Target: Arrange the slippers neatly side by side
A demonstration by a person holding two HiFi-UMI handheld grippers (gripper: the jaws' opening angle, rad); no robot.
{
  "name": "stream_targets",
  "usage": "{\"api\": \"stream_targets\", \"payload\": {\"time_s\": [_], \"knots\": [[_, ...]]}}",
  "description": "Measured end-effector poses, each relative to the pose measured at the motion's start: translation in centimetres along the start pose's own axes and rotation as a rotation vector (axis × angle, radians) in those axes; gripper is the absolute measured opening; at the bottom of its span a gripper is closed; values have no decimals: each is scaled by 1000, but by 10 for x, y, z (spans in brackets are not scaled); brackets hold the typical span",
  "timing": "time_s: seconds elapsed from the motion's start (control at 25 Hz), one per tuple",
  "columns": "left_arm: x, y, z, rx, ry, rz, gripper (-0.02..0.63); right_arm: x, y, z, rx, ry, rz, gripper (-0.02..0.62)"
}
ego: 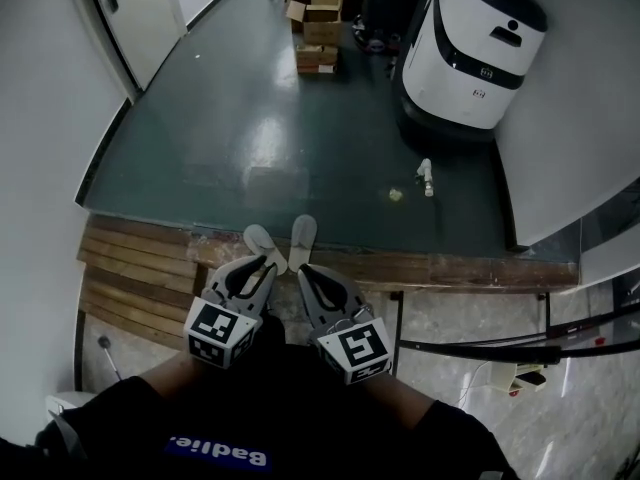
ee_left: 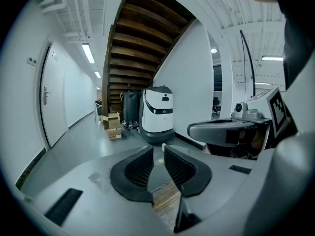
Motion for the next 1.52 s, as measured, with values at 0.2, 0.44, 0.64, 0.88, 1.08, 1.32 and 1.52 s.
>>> {"api": "stream_targets", "payload": {"time_s": [0.2, 0.44, 0.64, 0.88, 1.08, 1.32, 1.52], "knots": [[-1, -28, 22, -22, -21, -12, 46, 2, 18, 14, -62, -19, -3, -2], [-26, -68, 63, -67, -91, -36, 46, -10, 34, 42, -130, -96, 18, -2], [-44, -107, 97, -89, -159, -45, 63, -18, 48, 79, -154, -153, 22, -2], [-70, -158, 129, -88, -258, -64, 80, -28, 57, 125, -151, -217, 35, -2], [-108, -203, 160, -70, -347, -72, 81, -39, 69, 164, -145, -221, -6, -2], [-171, -253, 200, -43, -465, -99, 106, -69, 78, 207, -118, -326, -20, -2], [-223, -287, 231, -26, -548, -89, 106, -76, 86, 233, -103, -353, -27, -2]]}}
Point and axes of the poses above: the fingertips, and each gripper's own axes: z forward along the fingers, y to its right, x out of its top, the point moved 3 cm from there along -z, backward along the fingers, and after that the axes turned 8 degrees about -z, right-handed, at the moved point
